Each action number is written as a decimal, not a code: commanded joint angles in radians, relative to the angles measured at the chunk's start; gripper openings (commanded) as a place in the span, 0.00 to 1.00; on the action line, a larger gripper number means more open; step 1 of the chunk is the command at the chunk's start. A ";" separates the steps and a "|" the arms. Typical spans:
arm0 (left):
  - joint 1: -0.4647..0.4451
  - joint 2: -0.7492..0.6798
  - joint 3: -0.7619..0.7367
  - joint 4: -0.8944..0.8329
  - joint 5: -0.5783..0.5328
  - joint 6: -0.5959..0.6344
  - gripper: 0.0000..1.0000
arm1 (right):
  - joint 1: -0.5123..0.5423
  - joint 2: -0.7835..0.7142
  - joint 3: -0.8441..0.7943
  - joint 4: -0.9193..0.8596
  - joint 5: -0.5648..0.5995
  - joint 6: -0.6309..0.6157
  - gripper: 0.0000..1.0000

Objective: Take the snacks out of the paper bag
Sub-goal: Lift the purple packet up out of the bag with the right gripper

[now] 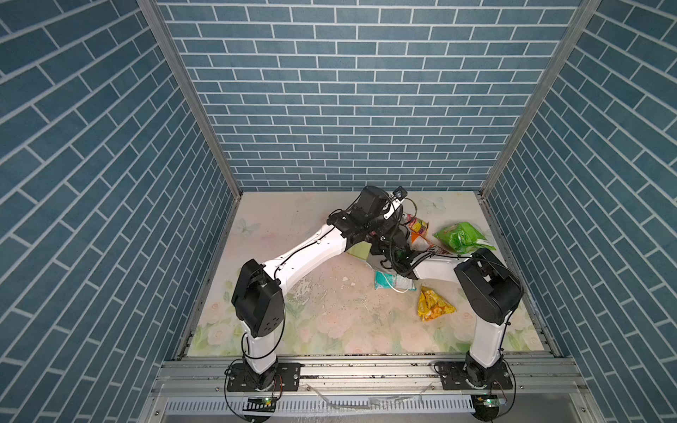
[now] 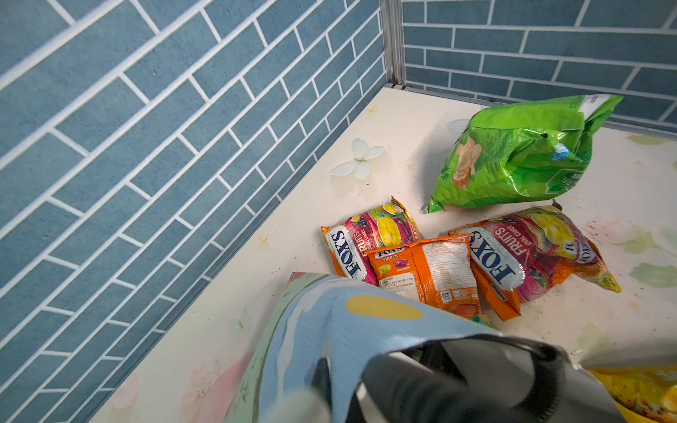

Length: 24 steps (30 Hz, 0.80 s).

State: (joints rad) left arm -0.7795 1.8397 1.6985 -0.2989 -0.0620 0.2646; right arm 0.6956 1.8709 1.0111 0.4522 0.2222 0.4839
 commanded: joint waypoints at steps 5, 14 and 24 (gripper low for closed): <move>-0.003 0.045 0.034 -0.046 -0.045 -0.017 0.00 | -0.001 -0.090 -0.015 0.049 0.032 -0.025 0.00; -0.001 0.063 0.063 -0.066 -0.104 -0.021 0.00 | 0.001 -0.162 -0.039 0.044 0.056 -0.057 0.00; 0.008 0.082 0.093 -0.088 -0.125 -0.031 0.00 | 0.013 -0.237 -0.072 0.042 0.095 -0.103 0.00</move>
State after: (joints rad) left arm -0.7769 1.9030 1.7641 -0.3424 -0.1677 0.2455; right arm 0.7044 1.6775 0.9489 0.4423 0.2771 0.4183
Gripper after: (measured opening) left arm 0.048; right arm 0.047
